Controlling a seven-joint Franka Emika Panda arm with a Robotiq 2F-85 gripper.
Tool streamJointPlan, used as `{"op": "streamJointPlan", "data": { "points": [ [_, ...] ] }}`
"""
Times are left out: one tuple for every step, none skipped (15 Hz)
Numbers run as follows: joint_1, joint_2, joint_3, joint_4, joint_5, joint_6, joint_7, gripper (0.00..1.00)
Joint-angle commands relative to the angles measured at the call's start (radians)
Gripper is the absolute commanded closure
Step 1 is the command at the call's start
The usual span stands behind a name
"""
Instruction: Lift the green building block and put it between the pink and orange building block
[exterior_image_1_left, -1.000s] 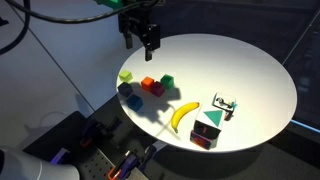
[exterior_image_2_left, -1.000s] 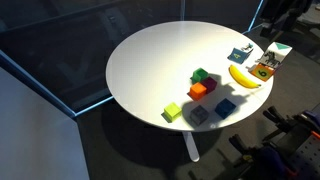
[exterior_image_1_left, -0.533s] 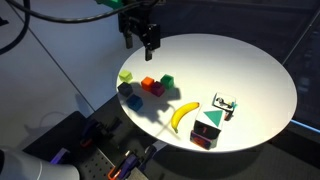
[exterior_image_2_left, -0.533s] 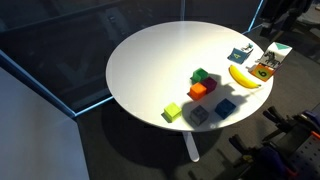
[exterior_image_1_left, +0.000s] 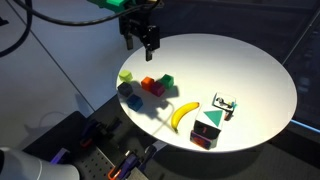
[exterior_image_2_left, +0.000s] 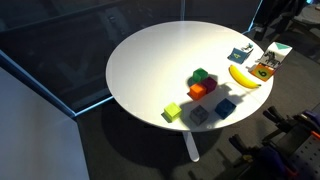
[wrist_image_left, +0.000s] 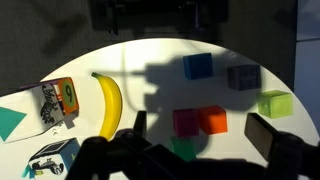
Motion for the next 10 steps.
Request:
{"op": "streamJointPlan", "data": {
  "points": [
    [0.000,0.052,0.042,0.040,-0.050,0.047,0.061,0.00],
    [0.003,0.066,0.054,0.046,-0.067,0.069,0.079,0.00],
    [0.005,0.079,0.065,0.051,-0.085,0.094,0.096,0.00],
    [0.009,0.094,0.078,0.057,-0.110,0.127,0.122,0.00],
    [0.012,0.113,0.089,0.065,-0.133,0.153,0.147,0.00],
    [0.015,0.132,0.100,0.072,-0.158,0.181,0.176,0.00],
    [0.017,0.150,0.108,0.078,-0.180,0.206,0.200,0.00],
    [0.019,0.173,0.114,0.088,-0.200,0.226,0.227,0.00],
    [0.021,0.194,0.116,0.097,-0.221,0.243,0.254,0.00],
    [0.023,0.218,0.115,0.109,-0.236,0.255,0.277,0.00]
  ]
}}
